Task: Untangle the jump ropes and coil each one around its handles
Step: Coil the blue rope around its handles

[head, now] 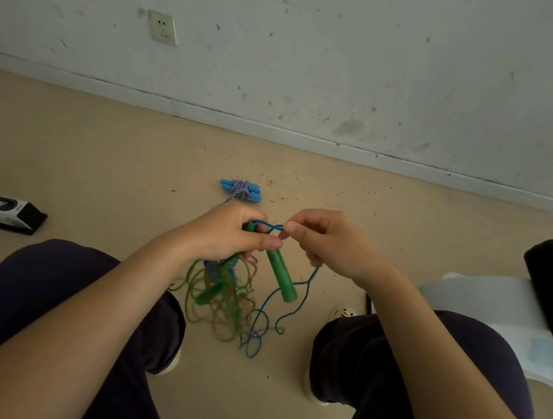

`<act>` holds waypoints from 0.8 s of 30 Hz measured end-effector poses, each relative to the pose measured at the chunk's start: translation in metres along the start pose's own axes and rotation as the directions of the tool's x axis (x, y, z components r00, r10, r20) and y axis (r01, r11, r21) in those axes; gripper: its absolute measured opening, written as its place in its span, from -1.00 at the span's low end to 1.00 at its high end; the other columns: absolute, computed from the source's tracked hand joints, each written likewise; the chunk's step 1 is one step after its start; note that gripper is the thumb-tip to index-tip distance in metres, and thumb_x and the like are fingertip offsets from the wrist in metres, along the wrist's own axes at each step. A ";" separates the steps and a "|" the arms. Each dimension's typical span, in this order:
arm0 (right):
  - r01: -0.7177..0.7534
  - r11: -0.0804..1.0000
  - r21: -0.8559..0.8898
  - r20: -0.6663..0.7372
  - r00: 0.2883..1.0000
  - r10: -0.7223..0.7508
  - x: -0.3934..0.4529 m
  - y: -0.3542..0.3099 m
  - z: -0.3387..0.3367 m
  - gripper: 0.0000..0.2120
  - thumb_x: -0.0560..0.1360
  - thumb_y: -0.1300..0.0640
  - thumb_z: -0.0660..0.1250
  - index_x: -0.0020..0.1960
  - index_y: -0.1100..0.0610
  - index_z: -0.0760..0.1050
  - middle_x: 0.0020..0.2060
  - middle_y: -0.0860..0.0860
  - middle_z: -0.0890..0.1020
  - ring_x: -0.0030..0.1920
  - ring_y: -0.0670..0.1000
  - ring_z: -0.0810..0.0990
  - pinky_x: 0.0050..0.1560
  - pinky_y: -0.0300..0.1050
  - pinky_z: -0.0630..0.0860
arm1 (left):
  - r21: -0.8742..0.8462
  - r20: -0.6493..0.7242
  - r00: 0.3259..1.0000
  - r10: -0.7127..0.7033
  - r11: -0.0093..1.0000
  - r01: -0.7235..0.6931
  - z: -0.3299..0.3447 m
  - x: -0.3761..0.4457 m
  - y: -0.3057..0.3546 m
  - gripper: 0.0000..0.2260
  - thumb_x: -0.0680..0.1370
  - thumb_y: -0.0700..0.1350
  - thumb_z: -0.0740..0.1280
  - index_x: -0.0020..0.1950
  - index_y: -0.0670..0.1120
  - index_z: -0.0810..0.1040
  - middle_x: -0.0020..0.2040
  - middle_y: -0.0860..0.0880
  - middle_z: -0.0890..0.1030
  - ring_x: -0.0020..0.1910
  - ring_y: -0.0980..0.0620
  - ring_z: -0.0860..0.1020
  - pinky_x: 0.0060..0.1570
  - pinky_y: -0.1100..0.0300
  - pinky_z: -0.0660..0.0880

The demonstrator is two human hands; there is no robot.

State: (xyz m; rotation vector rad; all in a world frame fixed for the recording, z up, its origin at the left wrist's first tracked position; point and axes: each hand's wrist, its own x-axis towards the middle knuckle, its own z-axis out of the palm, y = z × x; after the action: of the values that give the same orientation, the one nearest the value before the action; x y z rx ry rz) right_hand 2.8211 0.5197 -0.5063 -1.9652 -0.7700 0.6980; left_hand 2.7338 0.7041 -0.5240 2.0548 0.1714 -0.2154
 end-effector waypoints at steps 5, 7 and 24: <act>-0.016 0.999 -0.042 0.039 0.999 0.018 0.001 -0.004 0.004 -0.86 0.58 0.05 0.33 -0.06 0.06 0.63 -0.45 -0.12 0.45 -0.39 -0.11 0.37 -0.28 -0.18 0.37 | -0.010 0.022 1.000 0.001 1.000 0.000 0.002 -0.004 0.004 -0.80 0.46 -0.04 0.53 -0.20 -0.12 0.58 -0.38 -0.04 0.51 -0.43 0.13 0.51 -0.39 0.36 0.45; -0.021 0.997 -0.078 0.032 0.999 0.024 0.000 -0.005 -0.001 -0.86 0.49 0.00 0.44 -0.06 0.07 0.65 -0.54 -0.19 0.37 -0.47 -0.17 0.30 -0.37 -0.32 0.27 | -0.041 0.060 0.998 -0.012 0.999 0.014 -0.002 -0.004 0.005 -0.84 0.42 -0.12 0.57 -0.13 -0.05 0.61 -0.26 -0.07 0.64 -0.30 0.05 0.64 -0.24 0.31 0.56; -0.094 0.993 -0.069 -0.072 0.993 0.089 -0.003 0.000 -0.017 -0.73 0.52 -0.17 0.33 -0.09 0.03 0.60 -0.48 -0.09 0.32 -0.40 -0.04 0.26 -0.40 -0.23 0.22 | -0.119 -0.046 0.999 0.003 0.993 -0.009 -0.016 -0.002 -0.009 -0.78 0.56 -0.17 0.41 0.18 0.03 0.64 -0.27 0.10 0.66 -0.27 0.12 0.59 -0.27 0.23 0.53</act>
State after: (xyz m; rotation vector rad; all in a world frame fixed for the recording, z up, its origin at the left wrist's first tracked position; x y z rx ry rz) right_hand 2.8311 0.5084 -0.4984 -2.0900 -0.6751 0.6611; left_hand 2.7312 0.7224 -0.5234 1.9422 0.2018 -0.1505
